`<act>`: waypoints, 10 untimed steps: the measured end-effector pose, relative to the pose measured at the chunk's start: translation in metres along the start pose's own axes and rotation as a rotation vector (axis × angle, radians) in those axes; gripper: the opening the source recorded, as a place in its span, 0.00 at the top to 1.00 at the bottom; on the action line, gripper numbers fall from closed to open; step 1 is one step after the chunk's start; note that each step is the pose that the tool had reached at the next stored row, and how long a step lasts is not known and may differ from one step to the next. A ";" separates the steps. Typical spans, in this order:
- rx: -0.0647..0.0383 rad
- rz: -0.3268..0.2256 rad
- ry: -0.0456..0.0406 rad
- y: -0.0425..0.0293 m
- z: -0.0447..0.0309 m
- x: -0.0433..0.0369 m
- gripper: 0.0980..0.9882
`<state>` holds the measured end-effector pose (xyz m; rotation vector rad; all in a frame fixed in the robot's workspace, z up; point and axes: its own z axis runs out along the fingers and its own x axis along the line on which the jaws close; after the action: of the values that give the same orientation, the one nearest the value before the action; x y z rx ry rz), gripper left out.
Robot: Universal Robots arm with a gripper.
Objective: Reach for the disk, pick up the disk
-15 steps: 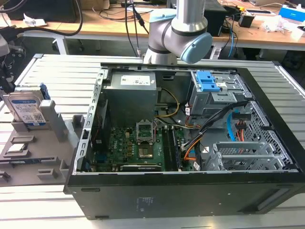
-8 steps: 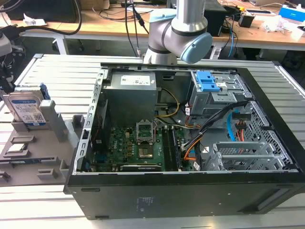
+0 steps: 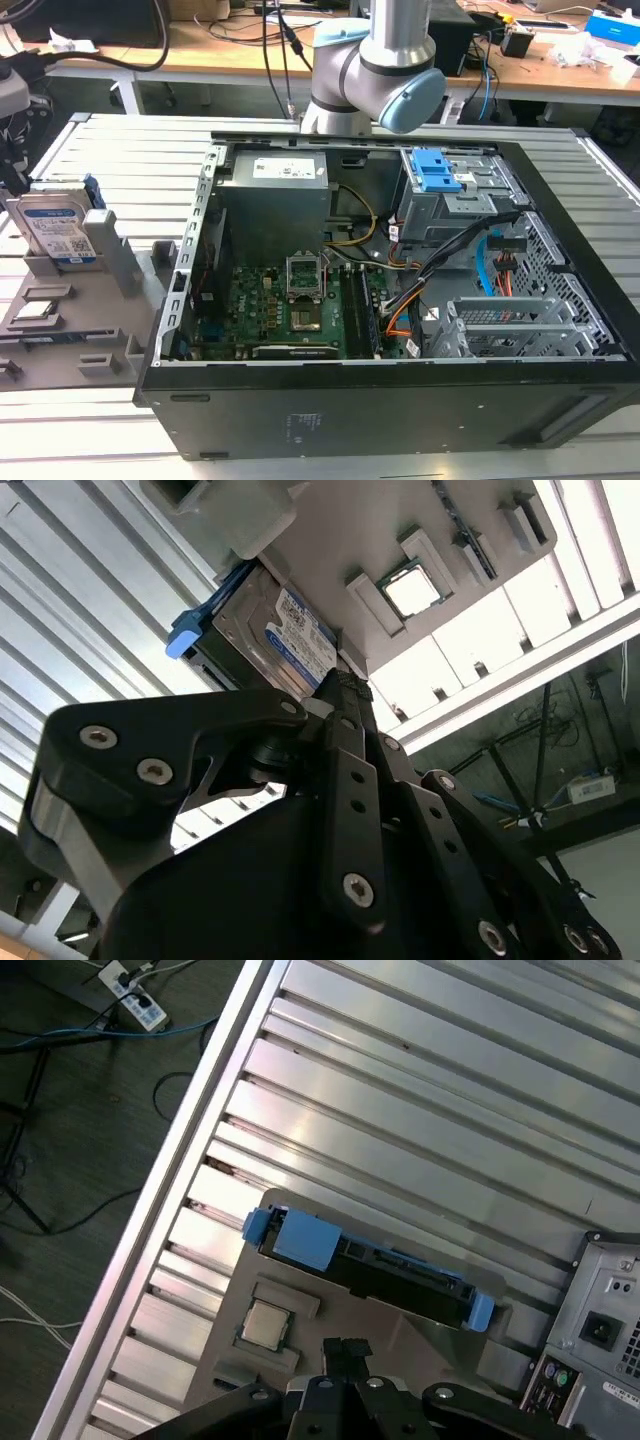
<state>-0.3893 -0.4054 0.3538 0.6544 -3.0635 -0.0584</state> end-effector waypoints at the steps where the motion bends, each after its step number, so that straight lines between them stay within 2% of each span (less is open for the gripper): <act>1: 0.000 -0.005 0.0002 0.0000 0.0000 0.0000 0.99; 10: 0.000 -0.062 0.0024 0.0000 0.0000 0.0000 0.99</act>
<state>-0.3892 -0.4053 0.3538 0.7486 -3.0407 -0.0579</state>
